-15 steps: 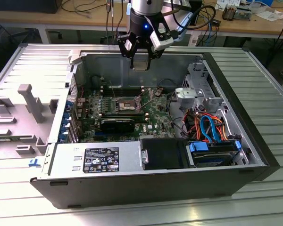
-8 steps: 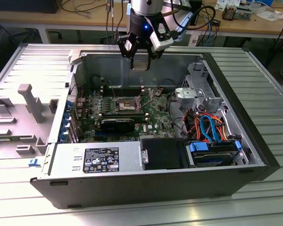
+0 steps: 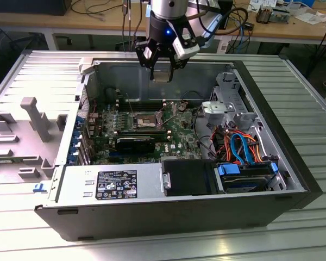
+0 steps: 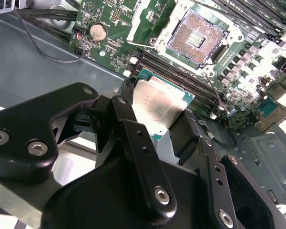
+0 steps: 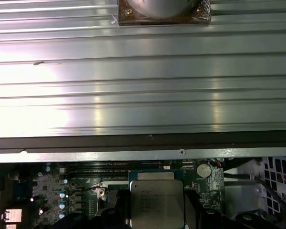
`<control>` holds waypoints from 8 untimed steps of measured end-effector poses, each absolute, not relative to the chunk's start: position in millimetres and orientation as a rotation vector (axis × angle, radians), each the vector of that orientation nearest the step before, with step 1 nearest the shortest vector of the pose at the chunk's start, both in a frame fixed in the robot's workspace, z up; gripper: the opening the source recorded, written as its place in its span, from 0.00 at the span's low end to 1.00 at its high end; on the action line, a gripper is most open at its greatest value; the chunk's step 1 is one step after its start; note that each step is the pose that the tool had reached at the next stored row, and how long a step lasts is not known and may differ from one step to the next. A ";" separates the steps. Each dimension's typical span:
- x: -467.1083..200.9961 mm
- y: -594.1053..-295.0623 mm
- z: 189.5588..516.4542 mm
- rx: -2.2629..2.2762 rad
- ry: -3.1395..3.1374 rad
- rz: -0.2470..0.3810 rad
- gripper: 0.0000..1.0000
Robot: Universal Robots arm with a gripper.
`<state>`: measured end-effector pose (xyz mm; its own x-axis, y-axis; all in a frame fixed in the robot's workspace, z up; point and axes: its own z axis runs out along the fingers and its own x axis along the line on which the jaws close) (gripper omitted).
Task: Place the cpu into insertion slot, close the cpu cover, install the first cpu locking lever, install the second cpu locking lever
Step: 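Place the cpu into insertion slot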
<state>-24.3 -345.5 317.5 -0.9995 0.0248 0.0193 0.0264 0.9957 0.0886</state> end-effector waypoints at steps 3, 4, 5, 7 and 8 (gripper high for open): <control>-24.3 -345.5 316.4 -0.040 -3.120 -0.139 0.54; -24.3 -345.5 316.3 -0.040 -3.120 -0.139 0.54; -24.3 -345.5 316.0 -0.040 -3.120 -0.139 0.54; -24.3 -345.5 315.5 -0.040 -3.120 -0.139 0.54; -24.3 -345.5 315.2 -0.040 -3.120 -0.139 0.54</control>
